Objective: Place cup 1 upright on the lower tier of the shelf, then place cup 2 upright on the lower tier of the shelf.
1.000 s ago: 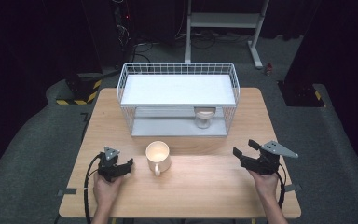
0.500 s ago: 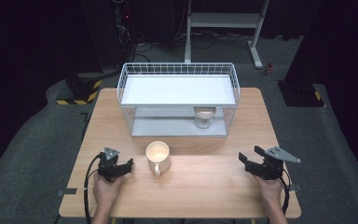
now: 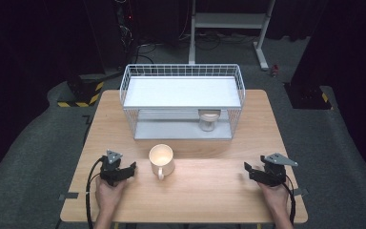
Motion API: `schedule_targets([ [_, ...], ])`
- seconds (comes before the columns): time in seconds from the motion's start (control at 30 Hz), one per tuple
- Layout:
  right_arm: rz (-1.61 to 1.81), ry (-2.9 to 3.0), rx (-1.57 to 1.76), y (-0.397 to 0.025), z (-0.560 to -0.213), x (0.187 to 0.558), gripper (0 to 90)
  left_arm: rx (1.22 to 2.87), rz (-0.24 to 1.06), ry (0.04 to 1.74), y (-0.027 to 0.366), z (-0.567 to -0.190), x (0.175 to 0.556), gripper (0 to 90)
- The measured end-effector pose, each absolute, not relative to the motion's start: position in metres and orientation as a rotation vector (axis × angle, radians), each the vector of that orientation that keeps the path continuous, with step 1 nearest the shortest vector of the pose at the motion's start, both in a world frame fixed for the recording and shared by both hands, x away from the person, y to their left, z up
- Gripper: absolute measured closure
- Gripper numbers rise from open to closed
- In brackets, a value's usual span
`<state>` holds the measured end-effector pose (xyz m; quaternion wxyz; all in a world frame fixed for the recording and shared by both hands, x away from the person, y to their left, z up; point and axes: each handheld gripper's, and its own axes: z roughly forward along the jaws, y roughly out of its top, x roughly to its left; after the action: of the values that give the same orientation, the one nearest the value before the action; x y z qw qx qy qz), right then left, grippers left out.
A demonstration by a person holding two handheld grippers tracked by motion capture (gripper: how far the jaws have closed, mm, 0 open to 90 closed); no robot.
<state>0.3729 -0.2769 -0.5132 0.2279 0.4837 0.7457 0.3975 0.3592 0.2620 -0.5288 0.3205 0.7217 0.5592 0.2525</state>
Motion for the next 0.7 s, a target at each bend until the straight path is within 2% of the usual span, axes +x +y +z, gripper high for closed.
schedule_targets([
  [0.2, 1.003, 2.085, 1.373, -0.2779, -0.521, 0.3773, 22.8, 1.898, 0.662, 1.469, 0.2621, -0.5287, 0.3593, 25.5],
  [0.37, 0.91, 2.118, 1.365, -0.2753, -0.5225, 0.3799, 27.0, 1.901, 0.66, 1.468, 0.2623, -0.5286, 0.3593, 25.5],
  [0.7, 0.895, 2.137, 1.378, -0.2752, -0.5232, 0.3832, 25.4, 1.898, 0.661, 1.492, 0.2607, -0.5274, 0.3593, 24.4],
])
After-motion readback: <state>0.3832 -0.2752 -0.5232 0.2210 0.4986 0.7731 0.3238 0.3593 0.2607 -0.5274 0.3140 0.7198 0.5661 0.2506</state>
